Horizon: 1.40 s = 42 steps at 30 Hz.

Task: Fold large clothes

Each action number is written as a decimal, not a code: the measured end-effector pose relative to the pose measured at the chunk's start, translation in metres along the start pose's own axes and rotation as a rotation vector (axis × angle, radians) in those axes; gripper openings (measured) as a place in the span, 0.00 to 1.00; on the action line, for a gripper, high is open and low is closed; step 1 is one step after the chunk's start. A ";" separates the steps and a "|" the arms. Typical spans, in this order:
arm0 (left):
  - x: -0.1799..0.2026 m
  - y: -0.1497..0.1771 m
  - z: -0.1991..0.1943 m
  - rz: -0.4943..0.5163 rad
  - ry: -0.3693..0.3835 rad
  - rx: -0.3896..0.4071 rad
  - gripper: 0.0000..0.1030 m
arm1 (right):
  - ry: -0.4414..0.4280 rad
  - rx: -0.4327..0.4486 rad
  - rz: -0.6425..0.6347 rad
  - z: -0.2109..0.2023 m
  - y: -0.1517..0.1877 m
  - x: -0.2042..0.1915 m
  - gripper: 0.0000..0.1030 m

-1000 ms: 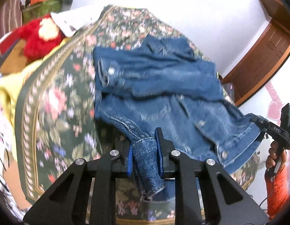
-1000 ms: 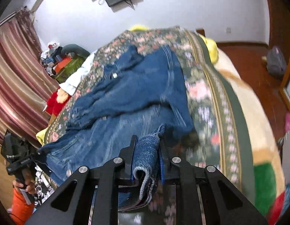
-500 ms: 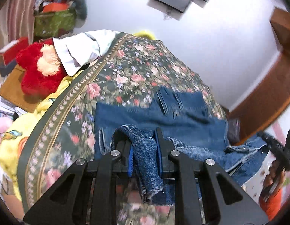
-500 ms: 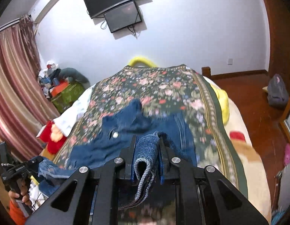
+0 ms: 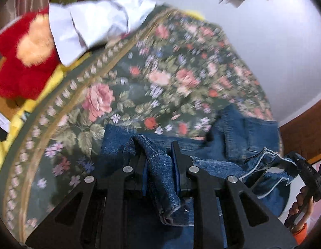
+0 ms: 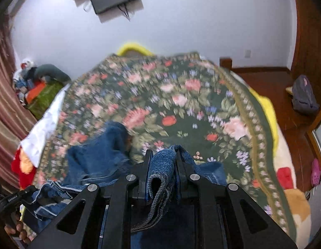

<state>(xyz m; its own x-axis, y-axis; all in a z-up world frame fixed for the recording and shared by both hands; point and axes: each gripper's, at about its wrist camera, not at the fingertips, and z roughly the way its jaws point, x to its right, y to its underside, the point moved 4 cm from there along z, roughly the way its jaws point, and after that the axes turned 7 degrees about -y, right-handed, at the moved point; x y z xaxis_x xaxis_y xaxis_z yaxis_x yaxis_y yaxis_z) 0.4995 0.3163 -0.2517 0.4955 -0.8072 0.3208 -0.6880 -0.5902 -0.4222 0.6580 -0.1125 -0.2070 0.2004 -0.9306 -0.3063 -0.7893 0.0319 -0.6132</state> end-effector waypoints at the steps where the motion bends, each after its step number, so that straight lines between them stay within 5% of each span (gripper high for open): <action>1: -0.004 0.000 0.012 -0.012 -0.002 -0.024 0.19 | 0.002 -0.009 0.005 0.007 0.002 0.004 0.15; 6: -0.017 0.006 0.043 -0.057 0.032 -0.087 0.21 | -0.094 -0.054 0.076 0.027 0.011 0.028 0.15; 13: -0.001 0.014 0.028 0.134 -0.053 -0.086 0.23 | -0.203 -0.145 0.094 0.006 0.005 0.037 0.18; 18: -0.001 0.010 -0.006 0.163 -0.052 -0.097 0.24 | -0.018 -0.021 0.057 -0.049 -0.018 0.051 0.18; 20: 0.003 0.007 -0.021 0.179 -0.045 -0.092 0.28 | -0.051 -0.004 0.080 -0.071 -0.022 0.058 0.18; 22: 0.005 0.002 -0.049 0.209 -0.128 -0.008 0.56 | -0.096 -0.032 0.081 -0.084 -0.019 0.058 0.18; 24: 0.008 -0.005 -0.070 0.241 -0.183 0.089 0.71 | -0.101 -0.062 0.032 -0.095 -0.009 0.051 0.18; 27: 0.013 -0.007 -0.097 0.282 -0.215 0.163 0.74 | -0.078 -0.091 -0.087 -0.106 0.009 0.032 0.18; 33: 0.042 0.029 -0.100 0.422 -0.188 0.118 0.74 | -0.074 -0.132 -0.282 -0.110 0.053 -0.013 0.18; 42: 0.082 0.107 -0.027 0.639 -0.185 -0.047 0.74 | -0.074 -0.257 -0.402 -0.056 0.099 -0.052 0.18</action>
<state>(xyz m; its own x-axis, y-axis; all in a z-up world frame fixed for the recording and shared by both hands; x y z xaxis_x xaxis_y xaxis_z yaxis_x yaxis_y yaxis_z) 0.4524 0.1869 -0.2472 0.0625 -0.9891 -0.1332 -0.8967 0.0029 -0.4426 0.5370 -0.0812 -0.2104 0.5521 -0.8221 -0.1386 -0.7569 -0.4245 -0.4969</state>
